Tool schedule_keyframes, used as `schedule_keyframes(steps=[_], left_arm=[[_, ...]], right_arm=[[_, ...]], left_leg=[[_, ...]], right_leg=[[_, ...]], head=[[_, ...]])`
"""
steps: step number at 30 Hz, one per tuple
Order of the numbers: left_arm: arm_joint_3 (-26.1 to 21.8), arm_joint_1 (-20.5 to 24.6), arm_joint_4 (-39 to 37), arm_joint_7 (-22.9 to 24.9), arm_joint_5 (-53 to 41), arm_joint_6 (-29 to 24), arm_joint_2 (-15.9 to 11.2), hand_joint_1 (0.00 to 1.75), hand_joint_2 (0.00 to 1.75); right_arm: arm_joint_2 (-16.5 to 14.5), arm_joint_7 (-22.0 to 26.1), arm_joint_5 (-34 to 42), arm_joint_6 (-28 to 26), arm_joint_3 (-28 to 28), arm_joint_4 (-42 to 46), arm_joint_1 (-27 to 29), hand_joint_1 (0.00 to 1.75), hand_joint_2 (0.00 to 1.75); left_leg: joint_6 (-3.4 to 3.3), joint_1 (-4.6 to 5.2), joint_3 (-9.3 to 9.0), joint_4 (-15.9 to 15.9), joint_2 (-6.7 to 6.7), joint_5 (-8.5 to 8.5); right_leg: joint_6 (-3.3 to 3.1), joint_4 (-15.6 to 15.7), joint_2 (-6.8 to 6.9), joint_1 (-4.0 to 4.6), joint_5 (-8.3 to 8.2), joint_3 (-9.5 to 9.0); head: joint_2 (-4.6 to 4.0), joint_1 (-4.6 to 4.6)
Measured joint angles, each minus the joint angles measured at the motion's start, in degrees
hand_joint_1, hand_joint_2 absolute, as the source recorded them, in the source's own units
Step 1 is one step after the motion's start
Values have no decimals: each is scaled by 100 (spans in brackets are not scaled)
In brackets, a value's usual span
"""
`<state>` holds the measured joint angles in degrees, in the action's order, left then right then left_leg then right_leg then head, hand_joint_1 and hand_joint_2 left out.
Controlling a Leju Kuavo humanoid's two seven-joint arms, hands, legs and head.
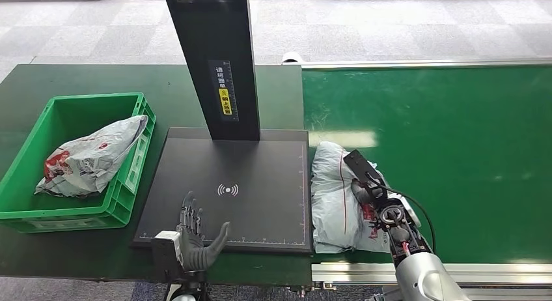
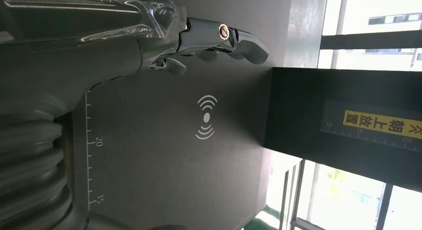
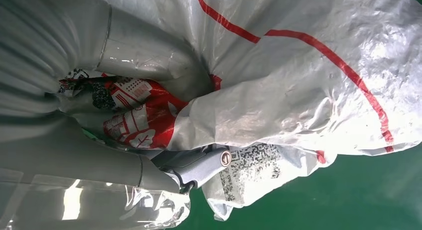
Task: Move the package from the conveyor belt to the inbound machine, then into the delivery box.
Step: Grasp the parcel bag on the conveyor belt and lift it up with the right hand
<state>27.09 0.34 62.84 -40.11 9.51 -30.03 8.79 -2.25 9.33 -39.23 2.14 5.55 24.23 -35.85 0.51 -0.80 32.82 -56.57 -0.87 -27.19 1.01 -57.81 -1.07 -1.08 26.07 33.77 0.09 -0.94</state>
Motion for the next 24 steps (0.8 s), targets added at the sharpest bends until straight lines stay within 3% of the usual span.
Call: schedule_keyframes(steps=[14, 17, 19, 24], left_arm=[[-60, -26, 2, 0, -1, -2, -1, 0, 175], [-78, -32, 25, 0, -31, 4, -11, 0, 175], [-111, -44, 106, 8, -193, 62, -64, 0, 175], [-465, -114, 557, 51, -923, 386, -316, 0, 175]], right_arm=[[-31, 12, 24, -21, -34, 97, 56, 175, 175], [-31, 174, 427, -384, -29, 318, 247, 175, 175], [-32, 234, 940, -838, -31, 1018, 746, 175, 175], [-112, 112, 1703, -1704, 81, 4361, 2893, 175, 175]], left_leg=[[0, 0, 3, 0, -1, 0], [0, 0, 3, -1, -8, 0], [0, -1, 6, -1, -40, 0], [6, -4, 33, 1, -106, -8]], right_leg=[[0, 0, 0, 0, 0, 4], [2, 0, 7, 0, 2, 6], [5, 1, 35, 1, 12, 2], [0, -1, 101, 3, 46, 0]], head=[[0, 0], [0, 0], [0, 0], [0, -1]])
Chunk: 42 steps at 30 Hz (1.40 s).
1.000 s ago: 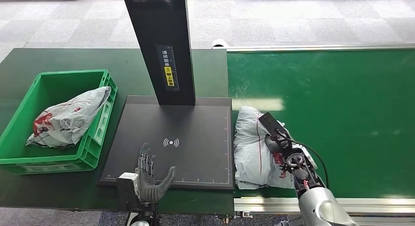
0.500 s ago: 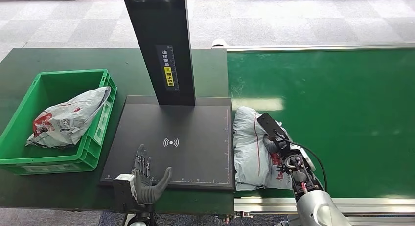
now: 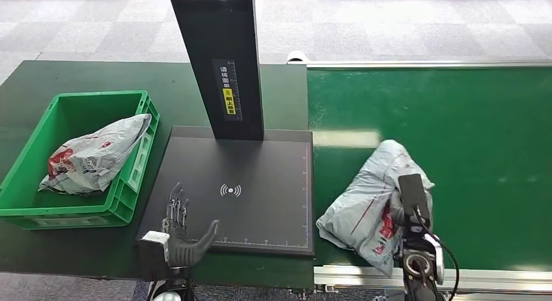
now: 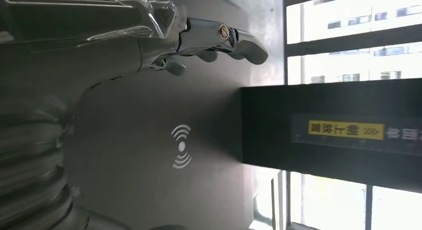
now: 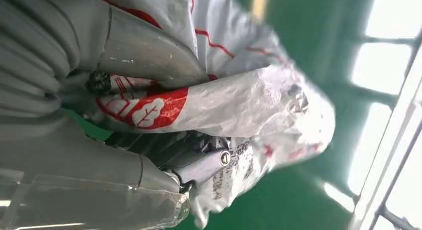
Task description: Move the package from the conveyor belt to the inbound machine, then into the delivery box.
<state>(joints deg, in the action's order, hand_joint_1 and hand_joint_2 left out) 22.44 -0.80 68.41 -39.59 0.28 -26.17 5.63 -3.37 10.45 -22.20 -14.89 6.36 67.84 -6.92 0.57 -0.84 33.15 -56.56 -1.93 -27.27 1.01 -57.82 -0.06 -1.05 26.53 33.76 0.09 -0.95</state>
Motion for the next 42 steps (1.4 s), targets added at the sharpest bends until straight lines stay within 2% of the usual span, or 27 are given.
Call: schedule_keyframes(steps=[3, 6, 9, 13, 17, 21, 23, 26, 31, 33, 42], left_arm=[[-417, -9, 301, -18, -391, 103, -38, 0, 175], [-803, -8, 690, -39, -783, 5, -33, 0, 175], [-1090, 7, 1248, -46, -1096, -178, -17, 0, 175], [-1189, 90, 2026, 2, -1413, -228, 36, 0, 175], [-1224, 286, 2318, 64, -1557, -155, 106, 0, 175], [-1285, 400, 2519, 147, -1830, -250, 111, 0, 175], [-1319, 401, 2675, 166, -1911, -344, 118, 0, 175], [-1358, 401, 2871, 190, -1914, -488, 139, 0, 175], [-1491, 403, 3006, 228, -1755, -669, 194, 0, 175], [-1548, 403, 3021, 240, -1719, -690, 211, 0, 175], [-1715, 403, 3049, 447, -1916, -696, 240, 0, 175]], right_arm=[[-138, -20, -41, 127, 140, 1520, 861, 175, 175], [-204, -121, -214, 716, 101, 2194, 1049, 175, 175], [-226, -199, -399, 1131, -232, 2304, 857, 175, 175], [-277, -166, -359, 905, -705, 2313, 609, 175, 175], [-330, -122, -68, 923, -951, 2353, 524, 175, 175], [-404, -60, 212, 1277, -1204, 2237, 338, 175, 175], [-447, 40, 323, 1500, -1398, 2006, 64, 175, 175], [-523, 150, 447, 1736, -1695, 1500, -668, 175, 175], [-697, -145, 623, 2227, -1918, 644, -2290, 175, 175], [-774, -206, 677, 2318, -1970, 354, -2751, 175, 175], [-981, -136, 1004, 2563, -2184, -651, -3393, 175, 175]], left_leg=[[10, -3, 0, 4, 38, -16], [15, -5, -11, 6, 91, -25], [13, -6, -28, 6, 120, -18], [8, -7, -35, 4, 93, -2], [8, -7, -33, 4, 90, -1], [9, -7, -29, 5, 98, -2], [9, -7, -29, 5, 105, -1], [10, -8, -32, 5, 116, 3], [11, -9, -34, 3, 110, 15], [10, -9, -35, 3, 101, 16], [12, -10, -26, 3, 105, 12]], right_leg=[[-8, -1, -31, 3, 5, 7], [-15, -1, -80, 5, 0, 6], [-24, -1, -102, 7, -15, 8], [-18, -1, -83, 8, -23, -1], [-18, -2, -79, 8, -23, -6], [-18, -3, -85, 8, -24, -3], [-20, -4, -92, 8, -27, 1], [-22, -7, -98, 9, -31, 4], [-22, -11, -96, 9, -36, 4], [-22, -11, -93, 10, -35, 4], [-22, -11, -97, 10, -35, 11]], head=[[0, 1], [0, 2], [0, 2], [0, 1], [0, 2], [0, 2], [0, 1], [0, 1], [0, 2], [0, 3], [0, 3]])
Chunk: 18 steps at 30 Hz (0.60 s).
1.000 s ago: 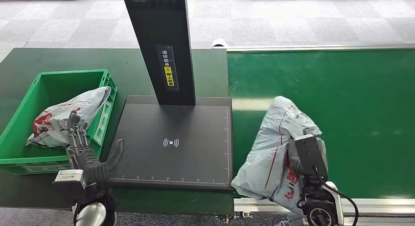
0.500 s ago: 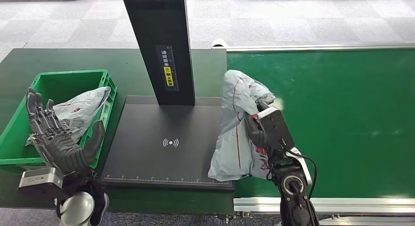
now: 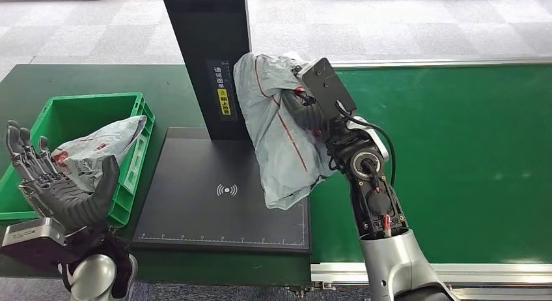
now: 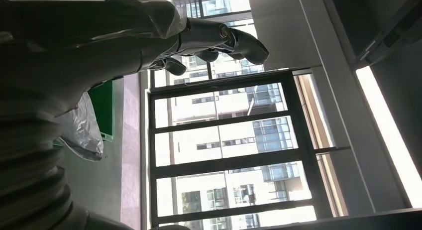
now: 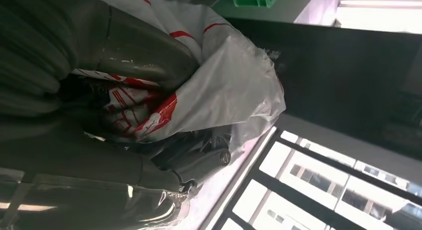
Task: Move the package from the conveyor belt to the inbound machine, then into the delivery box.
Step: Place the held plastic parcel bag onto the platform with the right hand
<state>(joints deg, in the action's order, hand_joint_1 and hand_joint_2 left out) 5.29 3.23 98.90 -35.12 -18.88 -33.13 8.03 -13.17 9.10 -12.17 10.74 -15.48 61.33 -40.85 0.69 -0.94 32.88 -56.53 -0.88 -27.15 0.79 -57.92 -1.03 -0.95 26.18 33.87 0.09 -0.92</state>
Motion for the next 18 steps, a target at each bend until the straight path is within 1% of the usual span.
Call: schedule_keyframes(steps=[3, 6, 12, 13, 15, 16, 17, 18], left_arm=[[-77, -4, 11, 122, -110, 61, 13, 0, 175], [-139, -6, 10, 189, -146, 161, 27, 0, 175], [-158, 69, -120, 202, -145, 298, 42, 0, 175], [-158, 87, -146, 201, -140, 307, 44, 0, 175], [-160, 110, -186, 201, -134, 310, 46, 0, 175], [-160, 114, -202, 201, -133, 310, 47, 0, 175], [-162, 116, -214, 200, -133, 310, 47, 0, 175], [-166, 114, -222, 199, -133, 309, 47, 0, 175]], right_arm=[[-169, 83, 102, 11, -113, -486, -148, 175, 175], [-297, 27, 165, 2, -204, -803, -201, 175, 175], [-366, -7, 234, 27, -303, -1365, -177, 175, 175], [-376, 9, 229, 40, -326, -1448, -159, 161, 175], [-408, 32, 221, 61, -375, -1589, -119, 73, 175], [-423, 35, 214, 63, -395, -1643, -103, 30, 131], [-437, 26, 201, 47, -415, -1691, -92, 0, 87], [-448, 11, 184, 14, -434, -1729, -81, 0, 44]], left_leg=[[1, -5, -3, 0, -1, 1], [2, -9, -5, 0, -1, 1], [2, -8, -4, 0, -2, 1], [2, -8, -4, 0, -2, 1], [2, -8, -3, 0, -2, 1], [2, -8, -3, 0, -2, 1], [2, -9, -2, 0, -2, 1], [2, -9, -2, 0, -2, 1]], right_leg=[[-1, -1, 0, 4, 0, 0], [-1, -1, 1, 9, 0, 0], [-1, -1, 1, 8, 0, -1], [-1, -1, 1, 7, 0, -1], [-1, -1, 1, 7, 0, 0], [-1, -1, 1, 7, 0, 1], [-1, -1, 1, 8, 0, 1], [-1, -1, 2, 8, 0, 2]], head=[[0, -1], [0, -1], [0, 1], [0, 2], [0, 1], [0, 1], [0, 0], [0, 0]])
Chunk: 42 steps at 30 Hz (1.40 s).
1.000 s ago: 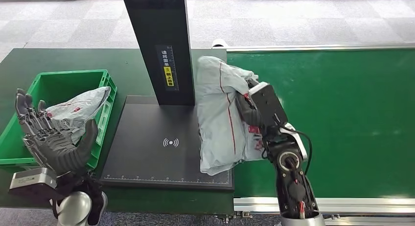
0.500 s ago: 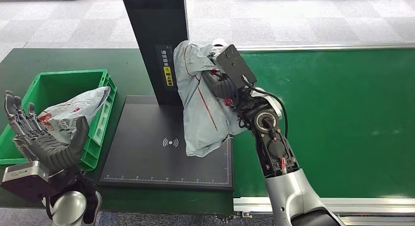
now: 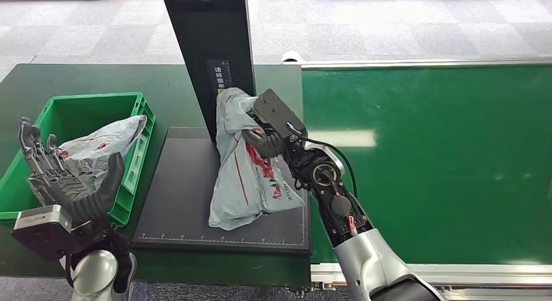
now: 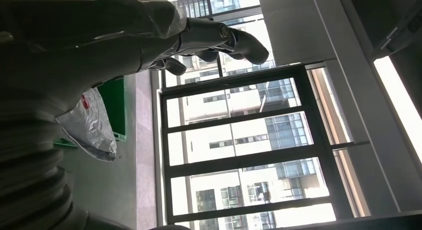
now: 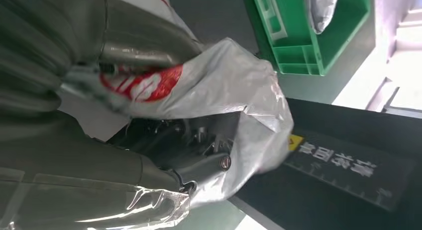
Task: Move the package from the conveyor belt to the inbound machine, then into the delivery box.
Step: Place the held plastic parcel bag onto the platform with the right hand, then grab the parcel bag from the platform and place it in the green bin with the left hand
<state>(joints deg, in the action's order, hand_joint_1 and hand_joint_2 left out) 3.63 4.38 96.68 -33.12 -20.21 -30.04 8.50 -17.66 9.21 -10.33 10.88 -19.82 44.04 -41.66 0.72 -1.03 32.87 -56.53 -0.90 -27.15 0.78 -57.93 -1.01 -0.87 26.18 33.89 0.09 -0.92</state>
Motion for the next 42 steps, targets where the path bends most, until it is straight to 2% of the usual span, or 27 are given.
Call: schedule_keyframes(steps=[1, 5, 11, 29, 35, 37, 39, 42], left_arm=[[-6, -6, -3, 1, -2, -3, 0, 0, 175], [-35, -58, 2, 16, -25, 1, 0, 0, 175], [-52, -98, -22, 25, -8, 122, 0, 0, 175], [-55, -98, -58, 26, 4, 133, 4, 0, 175], [18, -24, -156, 91, 50, 537, 4, 0, 175], [129, 5, -237, 202, 39, 827, 5, 0, 175], [276, 14, -333, 363, -38, 1179, 10, 0, 175], [623, 144, -730, 884, -546, 2054, 18, 0, 175]], right_arm=[[-9, -18, -17, -51, -20, -25, 17, 0, 0], [-32, -70, 2, -238, -80, -34, 148, 0, 0], [15, -73, 312, -47, -81, 197, 344, 0, 0], [76, -67, 363, -5, -81, 366, 410, 0, 0], [110, 166, 350, 145, -95, 393, 424, 0, 0], [144, 367, 245, 1, -117, 581, 516, 0, 87], [210, 582, 200, -426, -101, 1055, 756, 0, 175], [393, 995, 260, -1531, 192, 2362, 1471, 0, 175]], left_leg=[[0, 0, 1, 0, 0, 0], [2, -1, 2, 0, 0, -1], [1, 1, 3, 0, 0, -1], [1, 0, 2, 0, 0, -1], [1, 0, 1, -1, 0, -1], [1, 0, 0, -2, 0, -1], [1, 1, 0, -4, -6, -1], [-2, 4, 1, -8, -38, -4]], right_leg=[[0, 0, 0, 0, 0, 0], [0, 0, 0, 1, 1, 3], [0, 1, 0, -1, 1, 3], [0, 1, 0, 0, 1, 4], [0, 1, 0, 0, 1, 4], [0, 1, 0, -1, 1, 5], [1, 3, 4, -1, 2, 7], [7, 16, 32, -4, 9, 8]], head=[[0, 0], [0, 1], [0, 1], [0, 0], [0, 0], [0, -1], [0, -1], [0, -2]])
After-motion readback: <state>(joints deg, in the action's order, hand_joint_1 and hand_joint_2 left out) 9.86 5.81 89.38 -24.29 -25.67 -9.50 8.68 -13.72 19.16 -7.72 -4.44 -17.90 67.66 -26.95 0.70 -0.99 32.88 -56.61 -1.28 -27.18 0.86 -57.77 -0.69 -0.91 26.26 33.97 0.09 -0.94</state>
